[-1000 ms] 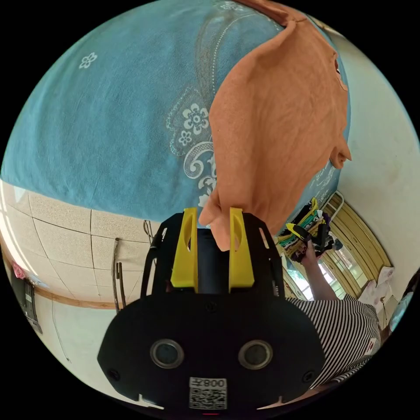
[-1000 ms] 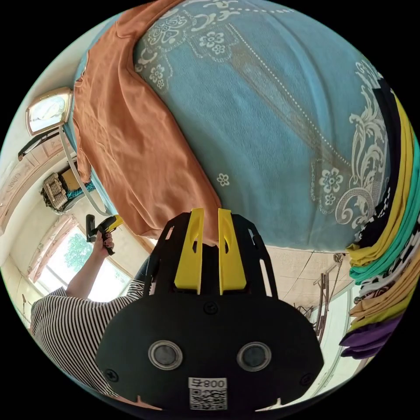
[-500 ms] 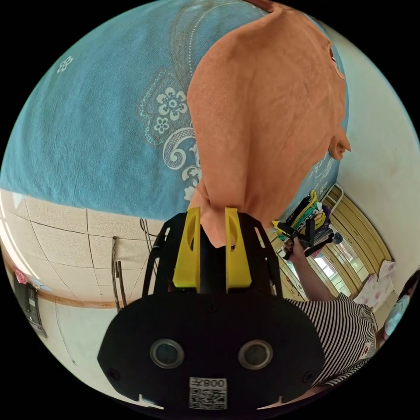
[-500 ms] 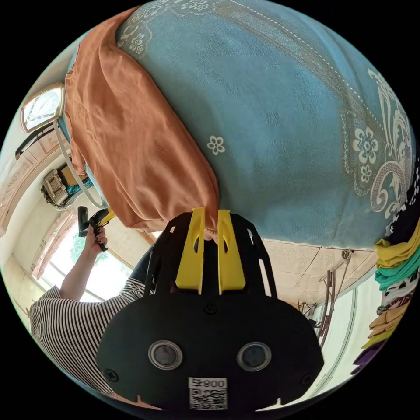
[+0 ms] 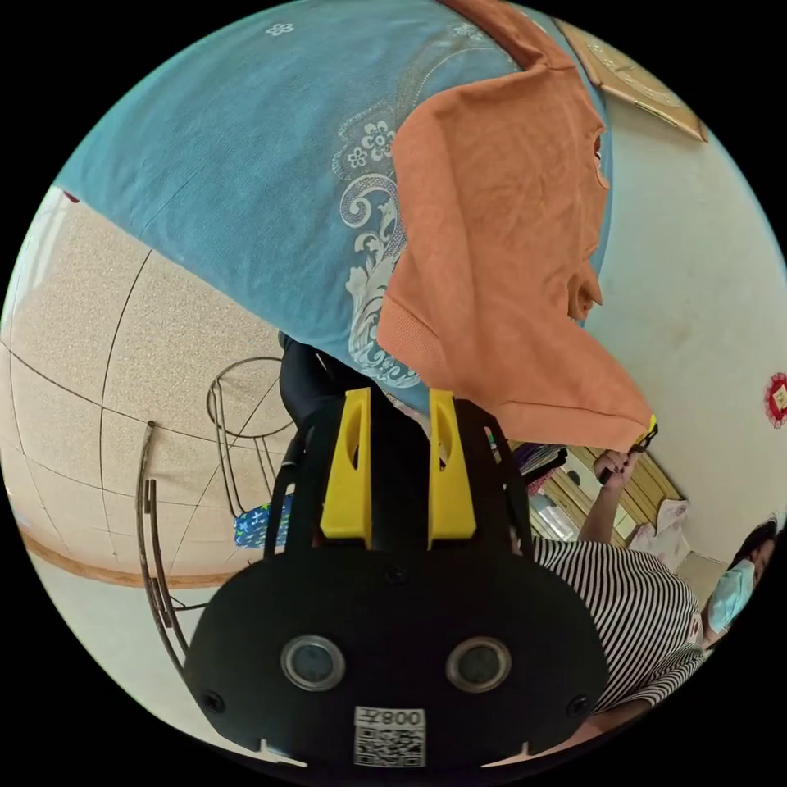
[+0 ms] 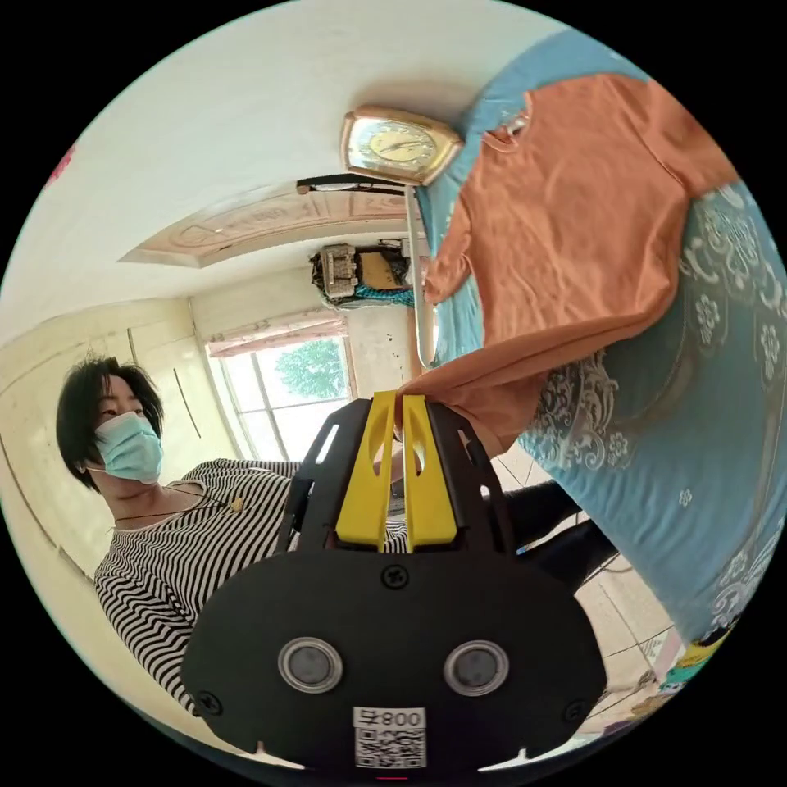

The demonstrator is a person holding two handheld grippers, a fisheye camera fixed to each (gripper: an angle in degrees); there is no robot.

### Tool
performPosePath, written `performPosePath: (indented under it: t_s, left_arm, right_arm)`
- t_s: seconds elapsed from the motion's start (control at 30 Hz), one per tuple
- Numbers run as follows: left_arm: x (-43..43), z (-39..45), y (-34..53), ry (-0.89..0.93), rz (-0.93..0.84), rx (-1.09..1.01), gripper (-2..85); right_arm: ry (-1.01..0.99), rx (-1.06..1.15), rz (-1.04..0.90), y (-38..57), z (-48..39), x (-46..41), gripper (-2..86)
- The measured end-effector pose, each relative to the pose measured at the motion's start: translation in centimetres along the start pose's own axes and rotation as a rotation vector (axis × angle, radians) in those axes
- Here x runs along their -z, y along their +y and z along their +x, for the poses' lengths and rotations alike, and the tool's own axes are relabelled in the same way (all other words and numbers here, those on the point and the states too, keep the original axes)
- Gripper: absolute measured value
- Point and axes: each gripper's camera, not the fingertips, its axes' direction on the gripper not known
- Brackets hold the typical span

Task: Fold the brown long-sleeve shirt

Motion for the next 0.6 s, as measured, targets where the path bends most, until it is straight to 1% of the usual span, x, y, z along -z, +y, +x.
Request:
performPosePath:
  t_s: [0.07, 0.17, 0.37, 0.47, 0.6]
  left_arm:
    - [-1.3, -1.1, 0.8, 0.06, 0.032, 0.029, 11.0]
    - [-3.0, -2.1, 0.9, 0.064, 0.063, 0.069, 11.2]
    - [-6.7, -2.4, -0.5, 0.084, 0.132, 0.115, 11.5]
    - [-8.6, -1.9, -1.5, 0.113, 0.138, 0.117, 11.4]
    - [-10.8, -0.9, -2.6, 0.086, 0.136, 0.121, 10.7]
  right_arm:
    - [0.066, 0.083, -0.063, -2.5, -3.7, -0.7, 0.9]
    - [0.119, 0.101, -0.094, -4.1, -5.5, -1.0, 0.9]
    - [0.107, -0.002, -0.018, -4.6, -4.0, 0.5, 0.9]
    - [0.119, -0.044, 0.011, -5.0, -3.2, 0.9, 0.9]
    - [0.145, -0.065, 0.014, -5.9, -2.8, 1.2, 0.9]
